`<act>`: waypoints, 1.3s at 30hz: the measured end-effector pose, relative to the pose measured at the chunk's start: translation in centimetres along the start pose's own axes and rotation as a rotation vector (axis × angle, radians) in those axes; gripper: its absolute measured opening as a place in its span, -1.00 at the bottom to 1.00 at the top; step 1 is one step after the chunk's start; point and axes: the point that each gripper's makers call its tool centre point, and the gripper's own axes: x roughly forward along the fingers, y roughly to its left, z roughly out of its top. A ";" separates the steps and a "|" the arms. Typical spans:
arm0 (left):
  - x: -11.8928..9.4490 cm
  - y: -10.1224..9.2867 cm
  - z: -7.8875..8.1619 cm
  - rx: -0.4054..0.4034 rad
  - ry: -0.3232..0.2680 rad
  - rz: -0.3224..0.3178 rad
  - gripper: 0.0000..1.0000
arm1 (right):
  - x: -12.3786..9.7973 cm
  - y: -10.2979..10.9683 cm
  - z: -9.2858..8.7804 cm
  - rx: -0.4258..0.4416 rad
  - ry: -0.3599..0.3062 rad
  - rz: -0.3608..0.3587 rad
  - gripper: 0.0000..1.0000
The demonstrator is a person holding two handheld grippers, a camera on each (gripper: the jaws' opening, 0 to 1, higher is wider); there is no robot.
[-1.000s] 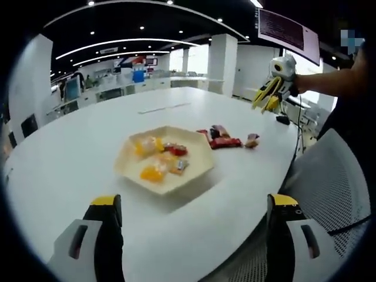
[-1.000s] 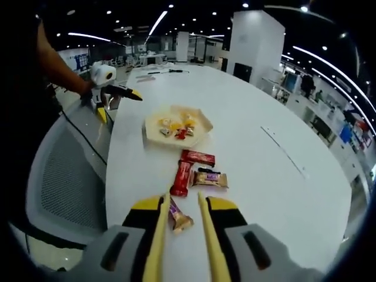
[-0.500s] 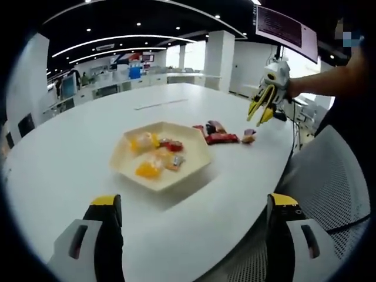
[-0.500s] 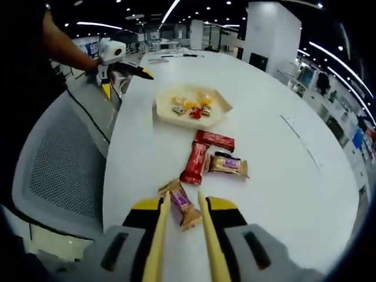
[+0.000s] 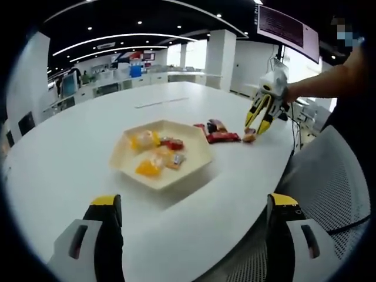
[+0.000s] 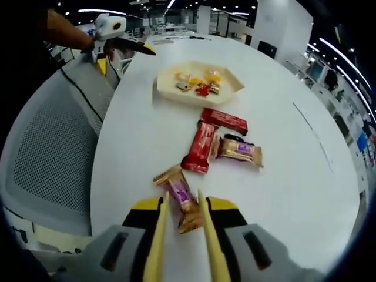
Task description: Place the target food into the container with the food tongs after gripping and lifting it, then release it inside without dropping or visibly crushing the food.
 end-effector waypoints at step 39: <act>0.0 0.1 0.2 0.018 -0.007 0.005 0.99 | -4.4 -3.9 3.1 0.259 -0.032 -0.088 -0.56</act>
